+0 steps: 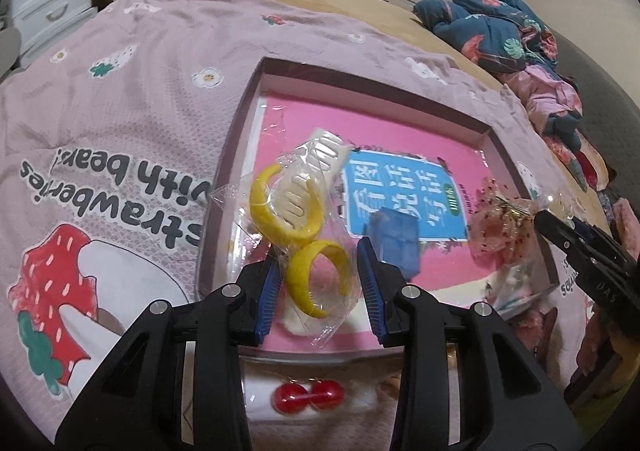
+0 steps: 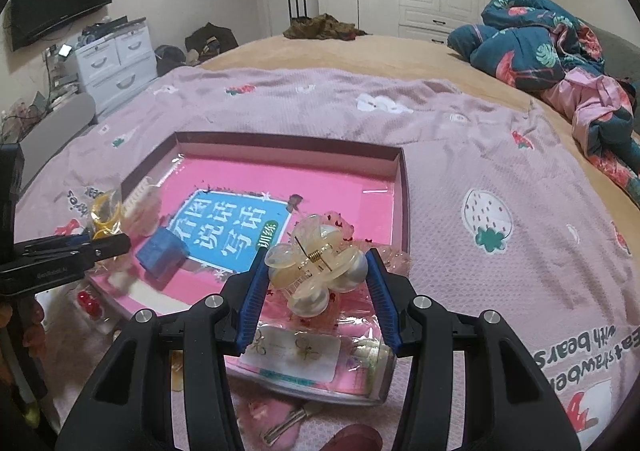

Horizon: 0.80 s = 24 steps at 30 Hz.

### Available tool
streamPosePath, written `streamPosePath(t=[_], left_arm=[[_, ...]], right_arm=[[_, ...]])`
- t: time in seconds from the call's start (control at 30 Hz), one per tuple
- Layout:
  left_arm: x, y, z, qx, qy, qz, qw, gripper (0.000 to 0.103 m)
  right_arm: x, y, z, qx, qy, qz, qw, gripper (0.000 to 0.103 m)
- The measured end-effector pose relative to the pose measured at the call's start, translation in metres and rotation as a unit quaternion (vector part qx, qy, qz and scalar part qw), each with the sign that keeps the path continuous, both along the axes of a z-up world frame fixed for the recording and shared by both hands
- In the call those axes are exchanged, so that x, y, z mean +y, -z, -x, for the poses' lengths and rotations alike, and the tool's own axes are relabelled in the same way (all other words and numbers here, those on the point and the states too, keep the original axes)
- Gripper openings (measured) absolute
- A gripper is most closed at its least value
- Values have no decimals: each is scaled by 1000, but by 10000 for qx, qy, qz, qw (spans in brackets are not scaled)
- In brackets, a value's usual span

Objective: Organize jewelry
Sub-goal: 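Lower the bangles into the tray with the left tool while the right tool releases the pearl clip there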

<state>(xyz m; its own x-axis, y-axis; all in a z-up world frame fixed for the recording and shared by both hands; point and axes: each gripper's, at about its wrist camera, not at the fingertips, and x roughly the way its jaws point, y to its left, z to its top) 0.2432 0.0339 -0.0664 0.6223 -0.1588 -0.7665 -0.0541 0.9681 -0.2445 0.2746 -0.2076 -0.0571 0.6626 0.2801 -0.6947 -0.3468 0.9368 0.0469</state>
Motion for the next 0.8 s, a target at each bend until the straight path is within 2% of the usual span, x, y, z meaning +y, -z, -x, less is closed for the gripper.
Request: streamPosePath(t=[0.3, 0.47, 0.6, 0.67, 0.73, 0.8], left_arm=[[5, -2, -1, -104, -32, 30, 9999, 29], [6, -4, 0, -106, -35, 55, 9999, 30], [5, -5, 2, -125, -5, 33, 9999, 30], [3, -7, 4, -131, 19, 20, 9999, 30], [1, -9, 5, -146, 39, 7, 9999, 30], [-1, -11, 7, -165, 57, -4, 9998, 36]], right_arm=[[7, 18, -18, 228, 197, 99, 9995, 47], [6, 17, -15, 253, 196, 8, 9995, 47], [-1, 7, -2, 107, 230, -112, 9996, 66], [-4, 0, 7, 12, 249, -152, 9996, 68], [-9, -5, 15, -36, 281, -232, 9993, 76], [-15, -12, 27, -99, 308, -342, 9989, 78]])
